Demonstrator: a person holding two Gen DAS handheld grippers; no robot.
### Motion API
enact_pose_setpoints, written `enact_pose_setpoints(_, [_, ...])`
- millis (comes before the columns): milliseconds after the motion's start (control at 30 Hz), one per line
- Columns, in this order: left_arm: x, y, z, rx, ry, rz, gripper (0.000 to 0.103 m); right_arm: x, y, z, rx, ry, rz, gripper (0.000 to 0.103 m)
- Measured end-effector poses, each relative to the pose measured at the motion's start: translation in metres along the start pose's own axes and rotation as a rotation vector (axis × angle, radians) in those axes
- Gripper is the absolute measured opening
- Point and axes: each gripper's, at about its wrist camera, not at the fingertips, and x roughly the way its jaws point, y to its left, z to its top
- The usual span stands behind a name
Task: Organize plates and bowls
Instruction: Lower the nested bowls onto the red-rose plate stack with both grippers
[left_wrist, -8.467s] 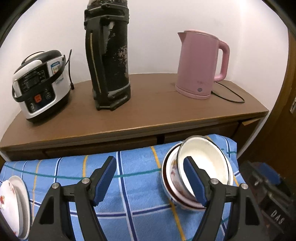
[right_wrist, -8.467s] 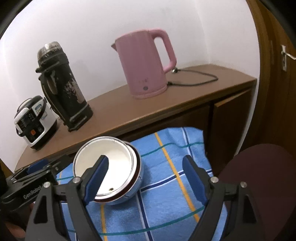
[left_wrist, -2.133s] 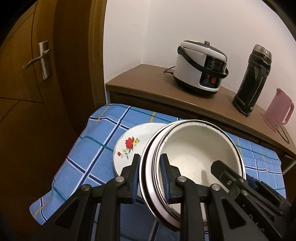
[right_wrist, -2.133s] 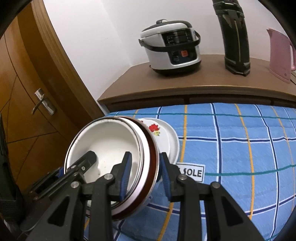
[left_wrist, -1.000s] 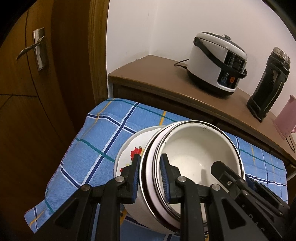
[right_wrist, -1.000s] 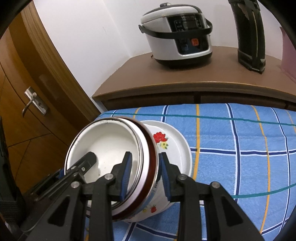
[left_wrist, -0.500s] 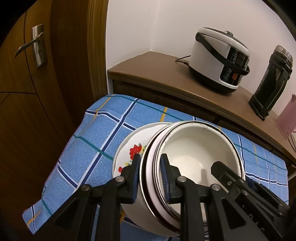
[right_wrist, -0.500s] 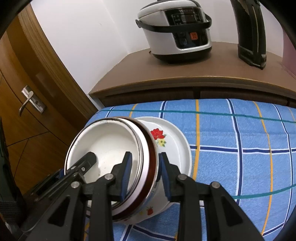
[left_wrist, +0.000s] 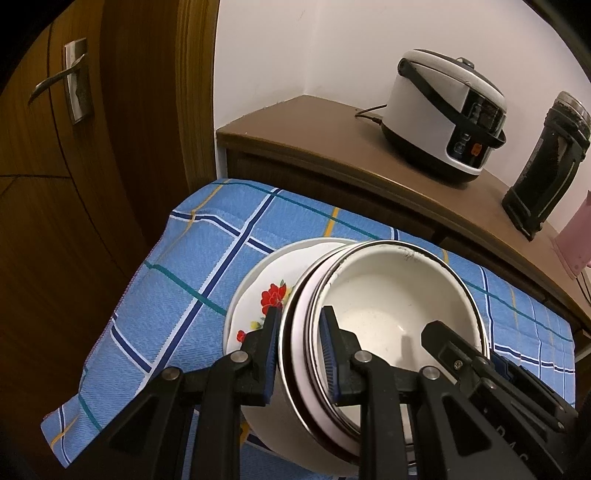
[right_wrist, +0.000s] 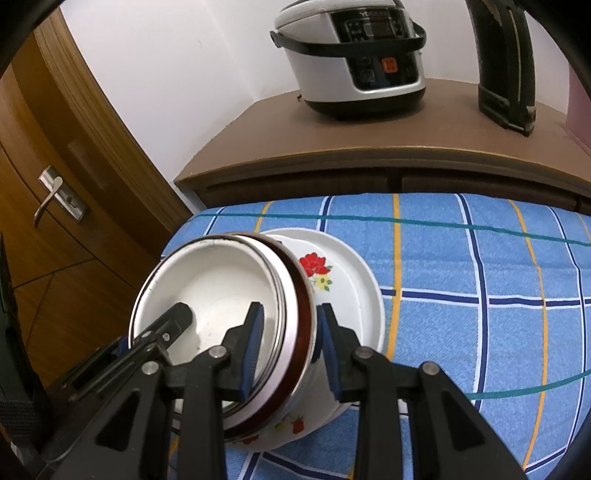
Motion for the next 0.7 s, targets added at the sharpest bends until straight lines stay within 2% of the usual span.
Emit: enact_pose_setpoints(700, [0.006, 0.001, 0.002, 0.008, 0.003, 0.031, 0.027, 0.015, 0.002, 0.002, -0.007, 0.036, 0.000, 0.030])
